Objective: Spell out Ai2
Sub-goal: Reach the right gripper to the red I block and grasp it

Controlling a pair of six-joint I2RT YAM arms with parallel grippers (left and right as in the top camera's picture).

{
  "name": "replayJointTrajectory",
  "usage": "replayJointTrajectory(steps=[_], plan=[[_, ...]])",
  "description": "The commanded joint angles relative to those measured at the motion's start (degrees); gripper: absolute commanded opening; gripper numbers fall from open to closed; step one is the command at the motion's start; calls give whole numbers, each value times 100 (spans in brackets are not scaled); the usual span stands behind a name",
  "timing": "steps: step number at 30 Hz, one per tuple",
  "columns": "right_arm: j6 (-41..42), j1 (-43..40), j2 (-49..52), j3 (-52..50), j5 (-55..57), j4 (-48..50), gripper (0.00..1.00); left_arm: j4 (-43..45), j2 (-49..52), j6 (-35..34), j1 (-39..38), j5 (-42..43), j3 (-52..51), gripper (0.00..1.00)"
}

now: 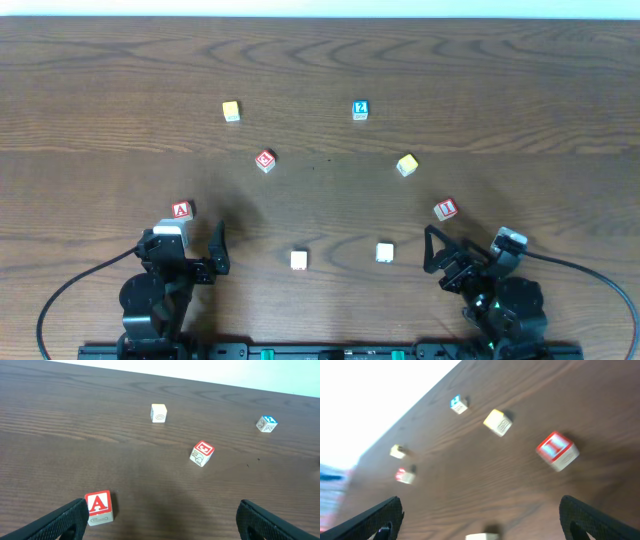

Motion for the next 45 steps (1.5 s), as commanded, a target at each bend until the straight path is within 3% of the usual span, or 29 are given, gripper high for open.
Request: replayJointTrajectory(steps=[1,9,14,19,24,31,35,45], plan=[[876,-48,-44,-37,-249,173,99,-2,-37,-22,31,-17,-125,95],[-380,-205,535,-31,-225,1617,99,-2,-37,-22,31,-17,-125,96],[-1220,-660,1991,223,-433,2087,99,-2,-37,-22,31,-17,-125,96],[-2535,-1228,3845,1108,-962,2061,99,-2,-37,-22,31,-17,-125,95],[-3873,-1593,5471,2387,-1154,1475,99,-4,-37,-22,31,-17,-125,95],[-5956,-1602,7617,4697,-496,-813,99,-4,-37,-22,31,-17,-125,95],[-6203,-1499,8476,5289,-271,-1421,99,-4,-37,-20,31,-17,-125,95],[-5989,-739,9558,5348,671,-1805,99,-2,-37,-22,31,-17,-125,95]])
